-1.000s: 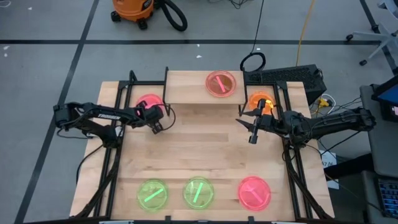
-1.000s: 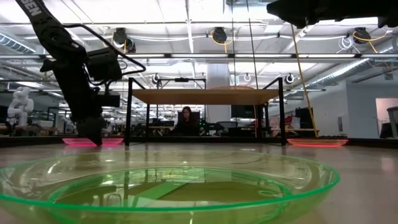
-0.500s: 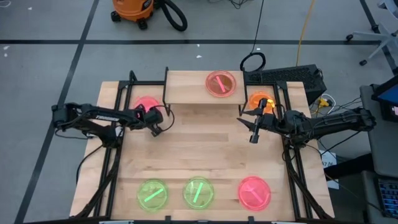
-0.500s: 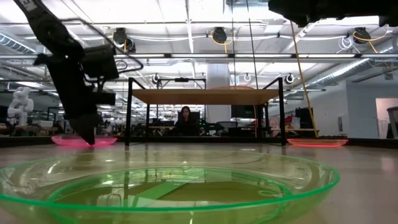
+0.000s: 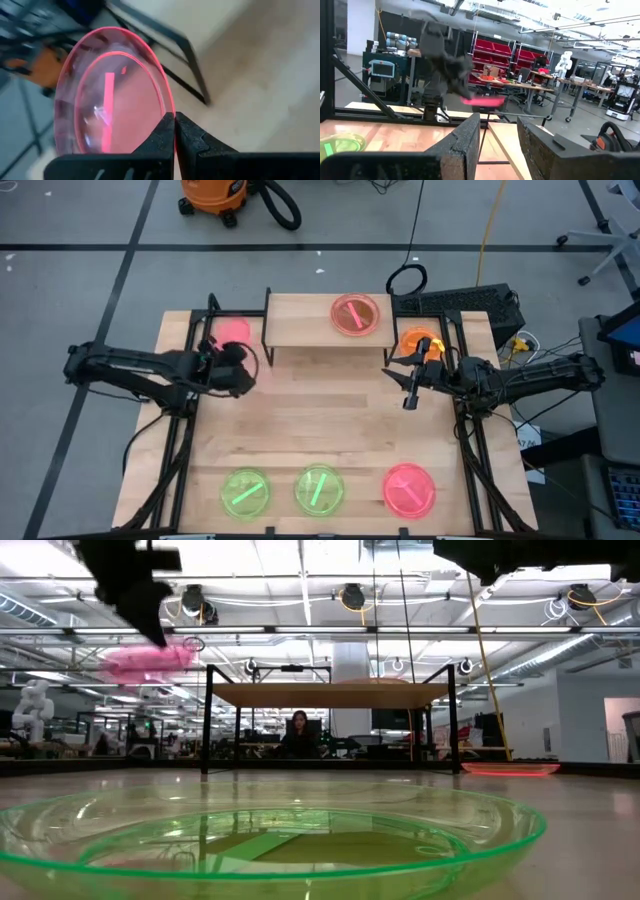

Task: Place and stack plates onto a shelf
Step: Stack the pink plate on top of the pink plate on the shelf

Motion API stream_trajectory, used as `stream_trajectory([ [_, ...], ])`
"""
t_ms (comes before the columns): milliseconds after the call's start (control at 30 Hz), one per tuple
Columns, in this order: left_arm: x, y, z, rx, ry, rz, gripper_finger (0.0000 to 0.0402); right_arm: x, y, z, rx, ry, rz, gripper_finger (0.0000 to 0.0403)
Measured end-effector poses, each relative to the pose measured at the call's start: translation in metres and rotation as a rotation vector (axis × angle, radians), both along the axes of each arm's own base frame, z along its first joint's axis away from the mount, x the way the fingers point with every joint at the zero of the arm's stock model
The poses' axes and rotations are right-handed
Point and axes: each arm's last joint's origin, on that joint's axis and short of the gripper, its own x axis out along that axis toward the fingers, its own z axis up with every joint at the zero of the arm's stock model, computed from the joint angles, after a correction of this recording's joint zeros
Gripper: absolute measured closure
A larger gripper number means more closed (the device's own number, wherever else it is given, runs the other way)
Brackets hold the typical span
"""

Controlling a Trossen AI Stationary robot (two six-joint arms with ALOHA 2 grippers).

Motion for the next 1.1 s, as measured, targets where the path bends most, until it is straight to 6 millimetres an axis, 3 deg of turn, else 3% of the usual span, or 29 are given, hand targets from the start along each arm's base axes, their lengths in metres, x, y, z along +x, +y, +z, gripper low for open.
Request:
stream_trajectory([
  [167,0.012,-0.001,0.044,0.134,-0.081,-0.066,0.0401,0.000,0.000,0.000,0.000,-0.003,-0.001,0.0287],
  [333,0.048,-0.003,0.072,0.315,-0.113,-0.306,0.0401,0.000,0.000,0.003,0.000,-0.027,-0.001,0.0287],
  [467,0.083,0.003,0.078,0.423,-0.141,-0.524,0.0401,0.000,0.000,0.003,-0.005,-0.026,-0.002,0.0287],
  [600,0.115,0.014,0.067,0.493,-0.106,-0.678,0.0401,-0.001,0.000,0.002,-0.056,-0.008,-0.015,0.0287],
  [800,0.156,0.042,0.030,0.534,-0.007,-0.771,0.0401,-0.004,-0.001,0.004,-0.032,-0.020,-0.013,0.0287],
  [1100,0.198,0.085,-0.021,0.583,0.004,-0.891,0.0401,-0.005,-0.001,-0.004,-0.022,0.009,-0.013,0.0287],
])
